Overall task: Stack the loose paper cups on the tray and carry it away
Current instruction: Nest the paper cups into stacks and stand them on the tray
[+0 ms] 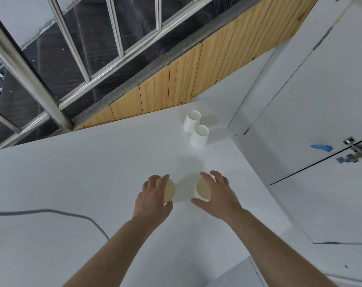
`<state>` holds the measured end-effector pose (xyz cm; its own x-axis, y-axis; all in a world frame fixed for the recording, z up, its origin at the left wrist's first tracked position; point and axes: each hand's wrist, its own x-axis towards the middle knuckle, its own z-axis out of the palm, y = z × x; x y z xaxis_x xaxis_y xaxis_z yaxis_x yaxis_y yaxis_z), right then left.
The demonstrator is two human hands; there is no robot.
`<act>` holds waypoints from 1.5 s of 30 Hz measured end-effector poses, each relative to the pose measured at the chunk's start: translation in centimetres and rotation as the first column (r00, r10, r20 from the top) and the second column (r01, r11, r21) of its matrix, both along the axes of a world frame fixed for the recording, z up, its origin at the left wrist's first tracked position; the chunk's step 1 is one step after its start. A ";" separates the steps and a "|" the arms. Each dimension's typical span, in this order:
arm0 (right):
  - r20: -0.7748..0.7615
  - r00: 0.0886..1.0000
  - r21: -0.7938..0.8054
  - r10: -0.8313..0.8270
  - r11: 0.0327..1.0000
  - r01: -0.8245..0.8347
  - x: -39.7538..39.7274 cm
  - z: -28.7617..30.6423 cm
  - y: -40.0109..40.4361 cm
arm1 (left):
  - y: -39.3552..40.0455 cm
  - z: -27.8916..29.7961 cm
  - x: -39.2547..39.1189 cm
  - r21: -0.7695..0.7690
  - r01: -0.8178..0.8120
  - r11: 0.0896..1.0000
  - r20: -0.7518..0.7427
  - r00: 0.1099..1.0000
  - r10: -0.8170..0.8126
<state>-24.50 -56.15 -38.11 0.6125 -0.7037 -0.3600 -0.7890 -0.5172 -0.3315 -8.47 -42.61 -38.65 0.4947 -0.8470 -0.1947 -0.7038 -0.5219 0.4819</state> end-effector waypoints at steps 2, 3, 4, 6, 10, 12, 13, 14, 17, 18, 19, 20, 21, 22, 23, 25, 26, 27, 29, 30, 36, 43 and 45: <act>-0.040 0.998 -0.001 0.050 0.999 -0.050 0.2 0.0 0.6 | 0.4 0.3 0.0 -0.029 0.008 1.000 -0.008 1.000 -0.009; -0.027 0.999 -0.007 0.045 0.999 -0.045 0.2 0.1 0.9 | 0.7 0.5 -0.1 -0.046 0.014 0.999 -0.011 1.000 -0.014; -0.001 0.999 -0.016 0.036 0.999 -0.036 0.2 0.2 1.2 | 1.1 0.6 -0.1 -0.066 0.021 0.998 -0.010 1.000 -0.021; 0.046 0.998 -0.038 0.034 0.999 -0.033 0.3 0.7 2.0 | 1.9 1.1 -0.2 -0.111 0.037 0.993 -0.007 0.999 -0.038; 0.094 0.993 -0.103 0.066 0.993 -0.056 0.5 2.3 4.4 | 4.5 2.2 -0.5 -0.178 0.046 0.983 0.004 0.999 -0.046; 0.116 0.990 -0.139 0.083 0.988 -0.067 0.5 3.3 5.9 | 6.2 2.8 -0.8 -0.199 0.032 0.979 0.004 0.999 -0.032; 0.128 0.988 -0.151 0.091 0.986 -0.071 0.6 3.8 6.6 | 7.2 3.1 -1.0 -0.213 0.020 0.977 -0.002 1.000 -0.021; 0.135 0.986 -0.161 0.100 0.984 -0.078 0.5 4.2 7.3 | 8.1 3.3 -1.2 -0.230 0.005 0.973 -0.007 1.000 -0.006; 0.162 0.978 -0.188 0.134 0.977 -0.102 0.3 5.7 10.5 | 11.7 4.5 -1.7 -0.289 -0.038 0.957 -0.010 0.999 0.036; 0.169 0.975 -0.196 0.145 0.974 -0.111 0.1 6.0 11.4 | 12.7 4.8 -1.9 -0.301 -0.050 0.952 -0.011 0.999 0.049; 0.175 0.972 -0.205 0.156 0.972 -0.119 -0.1 6.3 12.3 | 13.7 5.1 -2.0 -0.312 -0.063 0.948 -0.016 0.998 0.062; 0.186 0.968 -0.215 0.166 0.969 -0.125 -0.4 6.7 13.8 | 15.2 5.5 -2.1 -0.321 -0.070 0.945 -0.010 0.997 0.070; 0.201 0.965 -0.224 0.171 0.967 -0.125 -0.6 6.9 14.4 | 15.8 5.8 -2.2 -0.338 -0.075 0.938 -0.005 0.997 0.078; 0.218 0.959 -0.228 0.183 0.965 -0.132 -0.9 7.3 16.5 | 17.9 6.3 -2.5 -0.346 -0.074 0.935 0.004 0.997 0.080; 0.237 0.954 -0.232 0.184 0.964 -0.128 -1.1 7.4 17.3 | 18.8 6.6 -2.6 -0.359 -0.076 0.930 0.009 0.996 0.084; 0.266 0.945 -0.229 0.191 0.965 -0.131 -1.6 7.8 20.4 | 21.9 7.1 -3.1 -0.370 -0.070 0.927 0.016 0.997 0.082; 0.281 0.940 -0.224 0.193 0.966 -0.131 -1.9 8.0 21.9 | 23.5 7.3 -3.3 -0.371 -0.069 0.926 0.016 0.997 0.080; 0.298 0.934 -0.223 0.196 0.966 -0.131 -2.0 8.0 23.5 | 25.2 7.4 -3.6 -0.377 -0.071 0.923 0.014 0.997 0.082; 0.348 0.915 -0.224 0.206 0.966 -0.132 -2.3 8.2 26.4 | 28.6 7.7 -4.2 -0.389 -0.088 0.917 0.003 0.995 0.097; 0.363 0.908 -0.225 0.211 0.965 -0.134 -2.4 8.4 27.8 | 30.2 7.8 -4.4 -0.394 -0.104 0.913 -0.010 0.994 0.108; 0.404 0.871 -0.190 0.280 0.957 -0.220 -1.4 9.3 36.0 | 40.5 8.3 -5.0 -0.425 -0.185 0.886 -0.092 0.983 0.161; 0.437 0.812 -0.184 0.386 0.922 -0.339 2.1 10.5 43.0 | 47.8 9.5 -2.9 -0.499 -0.294 0.815 -0.109 0.955 0.277; 0.436 0.798 -0.178 0.415 0.909 -0.376 3.3 10.7 44.6 | 49.2 9.8 -2.0 -0.510 -0.313 0.801 -0.124 0.948 0.292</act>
<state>-21.22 -11.55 -27.37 0.9230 -0.3774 0.0750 -0.2790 -0.7908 -0.5448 -10.52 6.62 -28.82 0.7442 -0.6355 0.2055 -0.5282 -0.3716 0.7635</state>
